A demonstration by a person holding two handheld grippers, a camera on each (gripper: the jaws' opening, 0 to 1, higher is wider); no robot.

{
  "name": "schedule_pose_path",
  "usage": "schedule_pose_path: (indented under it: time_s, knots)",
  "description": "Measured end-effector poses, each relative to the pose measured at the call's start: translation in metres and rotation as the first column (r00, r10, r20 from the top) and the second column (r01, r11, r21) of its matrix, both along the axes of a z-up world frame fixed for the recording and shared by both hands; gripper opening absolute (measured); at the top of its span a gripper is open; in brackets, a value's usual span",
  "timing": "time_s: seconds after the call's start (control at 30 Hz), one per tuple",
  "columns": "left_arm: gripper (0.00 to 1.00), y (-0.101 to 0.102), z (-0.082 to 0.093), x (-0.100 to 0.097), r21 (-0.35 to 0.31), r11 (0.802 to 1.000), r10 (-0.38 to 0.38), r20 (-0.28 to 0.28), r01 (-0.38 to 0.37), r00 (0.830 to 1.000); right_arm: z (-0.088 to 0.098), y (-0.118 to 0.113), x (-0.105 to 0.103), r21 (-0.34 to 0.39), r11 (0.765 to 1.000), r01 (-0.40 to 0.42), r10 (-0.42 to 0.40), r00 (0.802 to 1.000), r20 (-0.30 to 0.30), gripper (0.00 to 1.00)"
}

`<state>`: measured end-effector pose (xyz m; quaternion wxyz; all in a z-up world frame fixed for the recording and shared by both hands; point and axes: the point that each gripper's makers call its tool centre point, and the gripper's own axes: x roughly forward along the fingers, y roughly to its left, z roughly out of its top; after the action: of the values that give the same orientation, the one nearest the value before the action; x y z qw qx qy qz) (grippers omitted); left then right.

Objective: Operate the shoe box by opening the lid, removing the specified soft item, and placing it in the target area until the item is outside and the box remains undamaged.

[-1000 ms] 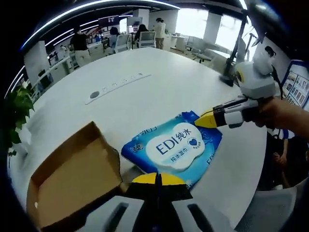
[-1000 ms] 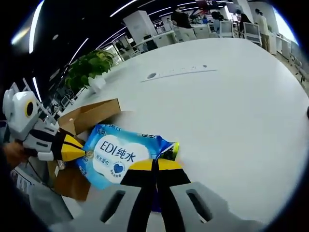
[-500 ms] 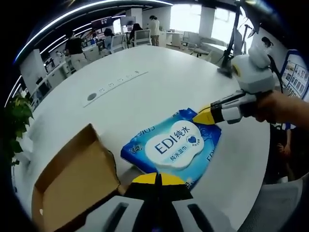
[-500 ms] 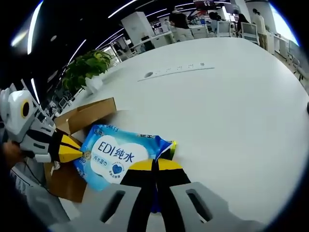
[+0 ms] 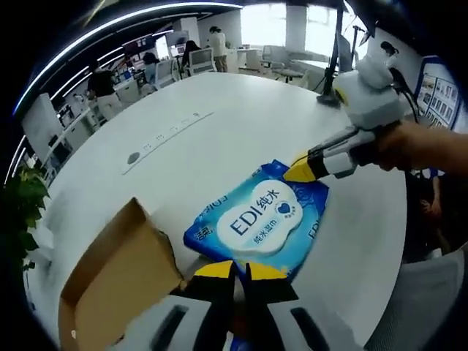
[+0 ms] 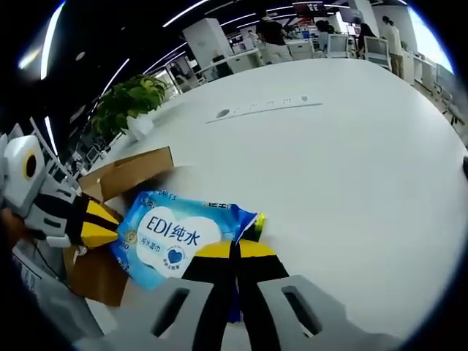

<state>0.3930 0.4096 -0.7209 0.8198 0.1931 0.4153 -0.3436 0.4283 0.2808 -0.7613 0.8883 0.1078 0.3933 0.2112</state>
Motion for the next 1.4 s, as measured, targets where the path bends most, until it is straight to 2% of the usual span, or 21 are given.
schedule_pose_path:
  time_s: [0.03,0.1,0.23,0.37,0.43,0.63,0.8,1.17,1.4]
  knots:
    - [0.07,-0.001,0.002,0.001,-0.01,1.0,0.002,0.009,-0.002,1.0,0.0,0.0,0.0,0.0,1.0,-0.001,0.001,1.0,-0.001,0.0]
    - [0.1,-0.002,0.006,0.0,-0.042,0.999,0.017,-0.01,-0.018,1.0,0.001,0.001,0.0,-0.003,1.0,-0.001,0.001,1.0,0.001,0.0]
    - [0.12,-0.002,0.011,-0.003,-0.054,0.998,0.016,-0.005,-0.017,1.0,0.002,0.001,-0.001,-0.014,1.0,-0.005,0.005,1.0,0.011,0.0]
    - [0.17,-0.004,0.018,-0.009,-0.087,0.996,0.017,-0.009,-0.018,1.0,0.006,0.0,-0.001,0.001,1.0,0.009,-0.009,1.0,0.008,0.0]
    - [0.17,-0.004,0.023,-0.01,-0.111,0.994,0.021,-0.009,-0.022,1.0,0.011,0.001,0.0,0.032,0.999,0.027,-0.027,1.0,0.01,0.0]
    - [0.21,0.004,0.037,-0.009,-0.138,0.99,0.038,0.015,-0.036,0.999,0.014,0.002,-0.002,-0.003,1.0,0.004,-0.004,1.0,0.024,0.02]
    - [0.24,0.013,0.047,-0.009,-0.16,0.986,0.061,0.032,-0.055,0.998,0.025,-0.005,-0.004,-0.016,1.0,0.01,-0.009,0.999,0.043,0.04]
    - [0.29,0.033,0.059,-0.013,-0.185,0.98,0.077,0.04,-0.068,0.996,0.053,0.0,-0.016,-0.058,0.994,-0.089,0.094,0.992,0.081,0.1]
    - [0.33,0.052,0.06,-0.02,-0.178,0.982,0.074,0.036,-0.066,0.997,0.069,0.009,-0.028,-0.125,0.976,-0.18,0.194,0.975,0.107,0.18]
